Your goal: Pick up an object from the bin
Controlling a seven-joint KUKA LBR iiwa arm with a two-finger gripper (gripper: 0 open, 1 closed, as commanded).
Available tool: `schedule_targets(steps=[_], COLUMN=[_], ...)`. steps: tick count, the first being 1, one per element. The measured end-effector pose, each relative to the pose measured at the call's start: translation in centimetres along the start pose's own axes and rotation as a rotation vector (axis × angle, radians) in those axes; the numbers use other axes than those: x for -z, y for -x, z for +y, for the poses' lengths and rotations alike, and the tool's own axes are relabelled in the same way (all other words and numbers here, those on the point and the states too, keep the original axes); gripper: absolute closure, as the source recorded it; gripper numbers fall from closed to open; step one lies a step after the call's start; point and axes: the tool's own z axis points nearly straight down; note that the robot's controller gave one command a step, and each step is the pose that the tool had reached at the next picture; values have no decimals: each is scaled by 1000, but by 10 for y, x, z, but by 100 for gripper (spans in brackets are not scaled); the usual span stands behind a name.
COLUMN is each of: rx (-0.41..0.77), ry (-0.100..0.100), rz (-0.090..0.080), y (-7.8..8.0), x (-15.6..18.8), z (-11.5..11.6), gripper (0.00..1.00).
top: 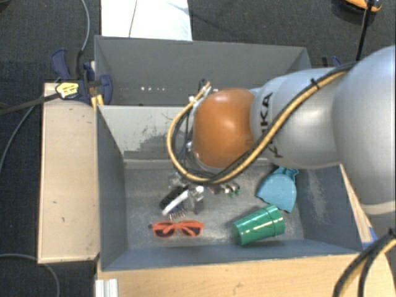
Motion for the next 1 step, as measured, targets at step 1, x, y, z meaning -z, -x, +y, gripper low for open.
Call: schedule_targets(steps=[1], rx=[30], ry=[0], rz=[-1], y=[7], x=[144], z=[1], gripper=[100])
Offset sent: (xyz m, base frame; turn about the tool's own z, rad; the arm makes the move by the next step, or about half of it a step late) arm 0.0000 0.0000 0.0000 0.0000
